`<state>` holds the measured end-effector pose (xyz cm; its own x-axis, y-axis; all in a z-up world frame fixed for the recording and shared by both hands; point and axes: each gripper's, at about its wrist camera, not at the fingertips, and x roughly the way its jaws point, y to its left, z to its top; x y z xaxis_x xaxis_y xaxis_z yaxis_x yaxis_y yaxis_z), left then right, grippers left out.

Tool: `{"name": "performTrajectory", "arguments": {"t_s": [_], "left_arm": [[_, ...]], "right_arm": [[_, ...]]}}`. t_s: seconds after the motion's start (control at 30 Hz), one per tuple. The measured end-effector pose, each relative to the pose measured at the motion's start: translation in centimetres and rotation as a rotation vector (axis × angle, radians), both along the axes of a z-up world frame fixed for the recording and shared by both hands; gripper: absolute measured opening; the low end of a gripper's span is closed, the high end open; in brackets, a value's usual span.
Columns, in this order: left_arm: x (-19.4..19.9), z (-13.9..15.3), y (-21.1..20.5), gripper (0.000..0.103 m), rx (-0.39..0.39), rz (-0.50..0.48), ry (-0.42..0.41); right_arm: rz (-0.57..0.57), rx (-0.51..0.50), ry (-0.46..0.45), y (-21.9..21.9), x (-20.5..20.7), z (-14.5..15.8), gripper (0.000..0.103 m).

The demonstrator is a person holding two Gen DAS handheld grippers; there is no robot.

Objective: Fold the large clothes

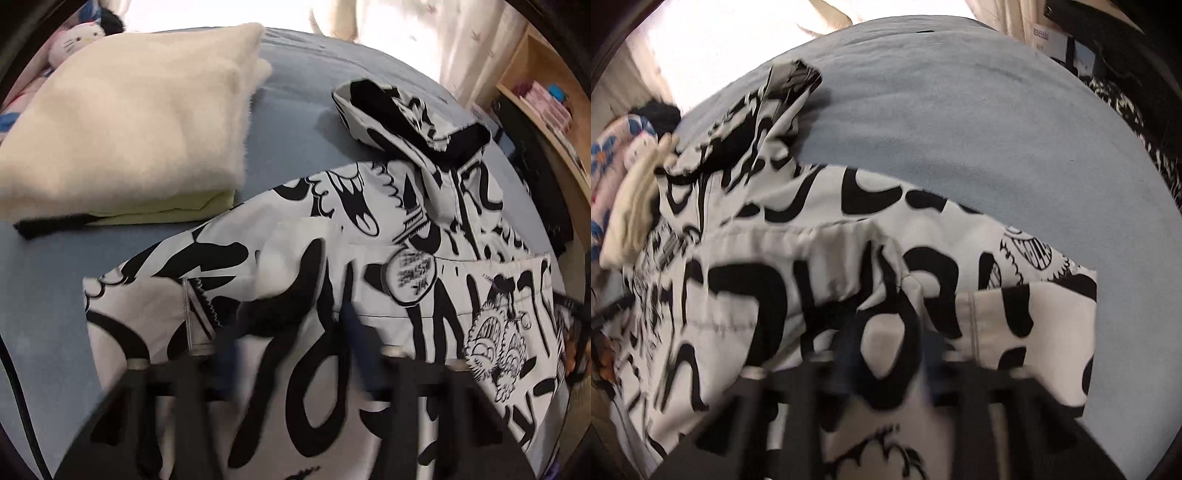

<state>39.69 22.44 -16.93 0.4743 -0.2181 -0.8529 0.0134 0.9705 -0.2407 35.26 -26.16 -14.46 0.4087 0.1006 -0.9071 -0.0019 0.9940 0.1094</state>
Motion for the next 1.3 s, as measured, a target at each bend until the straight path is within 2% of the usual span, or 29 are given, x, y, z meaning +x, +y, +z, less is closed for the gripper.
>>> {"name": "performTrajectory", "arguments": {"t_s": [0.1,0.13,0.3,0.43,0.53,0.63,0.77,0.83,0.9,1.03,1.07,1.2,1.3], "left_arm": [[-1.5,1.2,0.2,0.008,0.030,0.049,-0.033],[-2.1,1.6,0.4,0.006,0.046,0.054,-0.045],[-4.6,5.9,-0.4,0.005,0.126,0.058,-0.190],[-4.2,8.6,-1.0,0.005,0.176,0.096,-0.279],[-2.4,9.3,-0.8,0.005,0.181,0.133,-0.313],[0.4,7.7,-0.9,0.005,0.217,0.149,-0.301],[3.7,1.6,-1.6,0.005,0.305,0.160,-0.203],[4.4,-0.8,-1.5,0.006,0.314,0.165,-0.182],[4.6,-2.1,-1.1,0.007,0.284,0.176,-0.192],[4.8,-3.0,0.7,0.010,0.184,0.190,-0.200],[4.7,-3.1,1.0,0.011,0.165,0.191,-0.201],[4.0,-2.3,1.9,0.019,0.153,0.198,-0.192],[2.3,-0.5,1.9,0.022,0.187,0.223,-0.188]], "right_arm": [[-0.013,-0.064,-0.056,0.4,-1.7,1.0,0.007],[-0.026,-0.084,-0.083,0.4,-2.4,1.5,0.006],[-0.109,-0.075,-0.250,-0.4,-5.6,6.0,0.005],[-0.155,-0.086,-0.343,-0.5,-4.9,8.7,0.005],[-0.183,-0.094,-0.380,-0.4,-3.1,9.3,0.005],[-0.210,-0.099,-0.341,-0.4,0.3,7.3,0.005],[-0.196,-0.169,-0.247,0.1,4.0,2.6,0.005],[-0.159,-0.221,-0.223,0.9,4.9,0.3,0.006],[-0.147,-0.245,-0.231,0.8,5.1,-1.1,0.008],[-0.214,-0.097,-0.248,-2.3,4.7,-2.2,0.026],[-0.225,-0.079,-0.248,-2.6,4.6,-2.2,0.027],[-0.215,-0.128,-0.220,-1.9,4.6,-1.5,0.030],[-0.215,-0.123,-0.242,-1.6,3.1,1.1,0.031]]}}
